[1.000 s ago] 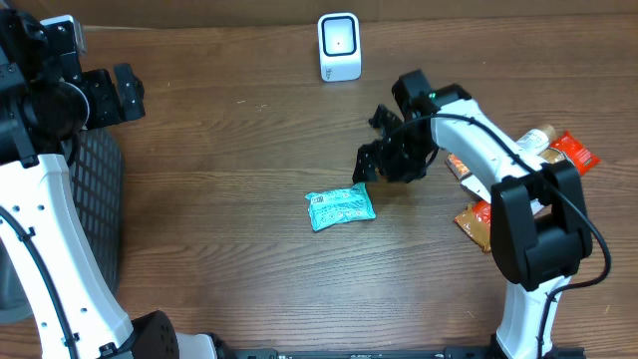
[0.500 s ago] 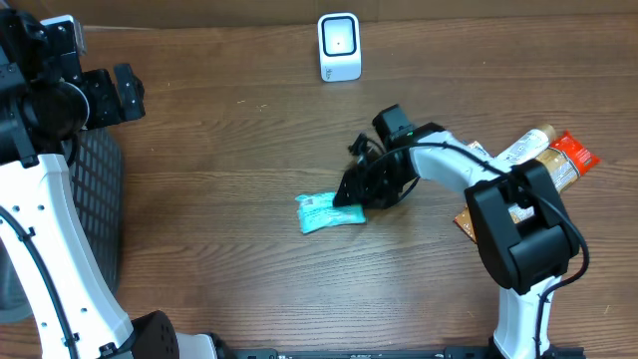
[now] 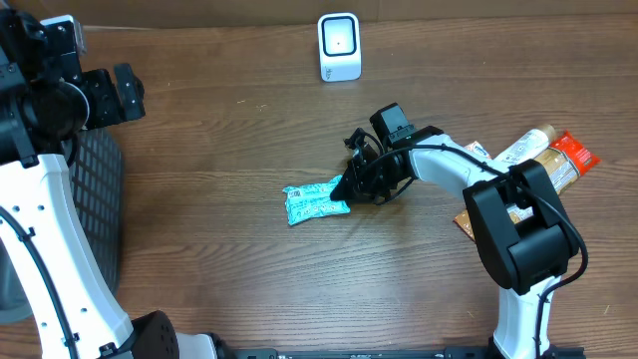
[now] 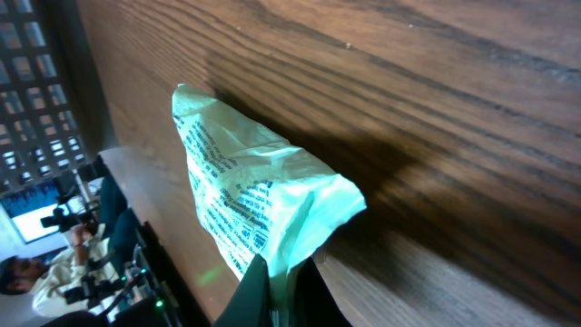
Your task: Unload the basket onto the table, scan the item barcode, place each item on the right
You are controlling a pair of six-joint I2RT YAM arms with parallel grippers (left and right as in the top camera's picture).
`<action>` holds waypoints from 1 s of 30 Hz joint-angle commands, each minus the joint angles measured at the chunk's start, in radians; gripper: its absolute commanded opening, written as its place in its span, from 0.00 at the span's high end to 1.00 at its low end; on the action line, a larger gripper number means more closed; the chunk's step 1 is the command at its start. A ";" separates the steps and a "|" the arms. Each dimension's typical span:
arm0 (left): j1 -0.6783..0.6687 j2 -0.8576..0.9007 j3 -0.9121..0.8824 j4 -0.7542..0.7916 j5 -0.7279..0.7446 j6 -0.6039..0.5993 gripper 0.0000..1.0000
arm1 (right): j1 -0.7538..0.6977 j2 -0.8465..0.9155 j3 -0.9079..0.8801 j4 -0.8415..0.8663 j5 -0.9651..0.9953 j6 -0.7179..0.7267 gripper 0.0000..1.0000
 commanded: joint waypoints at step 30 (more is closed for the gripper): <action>0.004 0.003 0.006 0.003 0.007 0.015 0.00 | -0.230 -0.605 0.000 -0.317 -0.089 -0.130 0.96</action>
